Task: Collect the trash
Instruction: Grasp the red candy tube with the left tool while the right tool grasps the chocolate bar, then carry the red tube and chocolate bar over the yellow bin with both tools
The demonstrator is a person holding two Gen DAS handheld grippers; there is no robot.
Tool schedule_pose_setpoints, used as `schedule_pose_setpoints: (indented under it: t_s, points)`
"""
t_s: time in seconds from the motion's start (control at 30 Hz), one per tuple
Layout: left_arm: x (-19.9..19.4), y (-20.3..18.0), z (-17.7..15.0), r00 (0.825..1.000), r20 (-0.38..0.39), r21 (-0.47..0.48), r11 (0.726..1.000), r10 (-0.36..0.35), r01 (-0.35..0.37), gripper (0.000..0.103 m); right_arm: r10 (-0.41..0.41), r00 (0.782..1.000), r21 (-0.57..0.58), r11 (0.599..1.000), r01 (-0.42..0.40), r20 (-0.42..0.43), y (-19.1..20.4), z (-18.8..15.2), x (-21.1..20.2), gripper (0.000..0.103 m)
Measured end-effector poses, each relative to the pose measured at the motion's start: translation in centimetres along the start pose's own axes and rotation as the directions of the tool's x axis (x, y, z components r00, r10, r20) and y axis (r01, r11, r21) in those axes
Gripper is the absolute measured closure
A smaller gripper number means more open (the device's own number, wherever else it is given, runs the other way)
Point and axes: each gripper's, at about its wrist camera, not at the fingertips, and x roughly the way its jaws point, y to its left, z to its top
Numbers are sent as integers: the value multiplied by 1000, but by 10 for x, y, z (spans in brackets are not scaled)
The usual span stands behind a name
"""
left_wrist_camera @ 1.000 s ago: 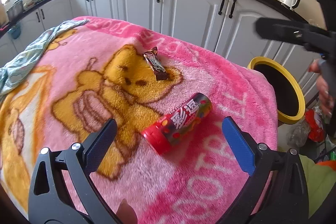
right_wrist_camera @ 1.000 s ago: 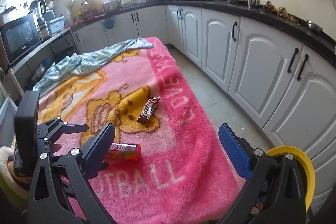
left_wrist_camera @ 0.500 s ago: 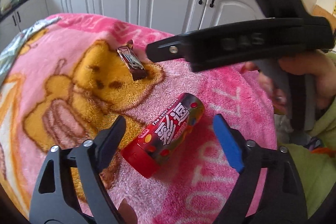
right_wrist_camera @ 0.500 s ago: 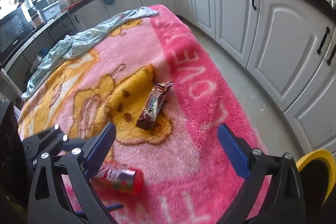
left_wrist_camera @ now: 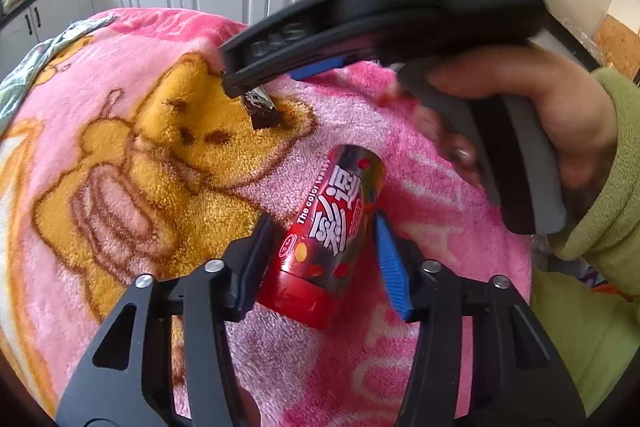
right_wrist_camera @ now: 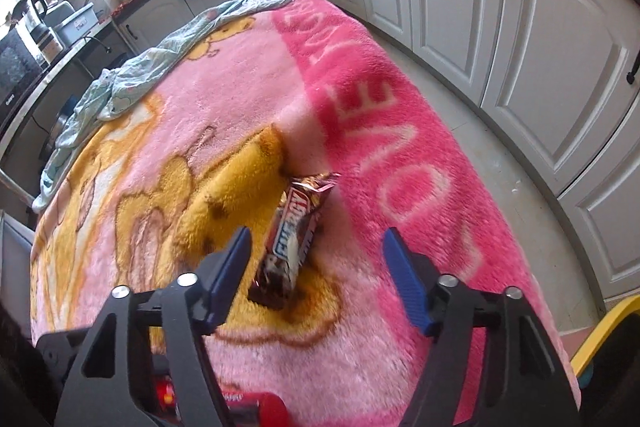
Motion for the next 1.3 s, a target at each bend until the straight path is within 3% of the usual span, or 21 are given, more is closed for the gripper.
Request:
schedule_pose_setpoints:
  t_s: [0.1,0.27,0.83,1.3]
  points:
    - [-1,-5,-3,1000,-6,8,1000,20,-20,69,-28,1000,-15,999,28,-7,2,2,7,51]
    - [-1,-7,-5,999,-2,-3,999,35,-35,74,-64,998,-38,997,64,0,-4,0,6,77]
    - [-14,-10,-20,997,29,-165,984,75,-69,76,24,1000,14,1000,-24,13,-36,-57,-38,93]
    - [-33,-23,-24,995,61,-198,978,80,-67,76,70,998,-19,997,-70,-3,-37,-117,-79,94]
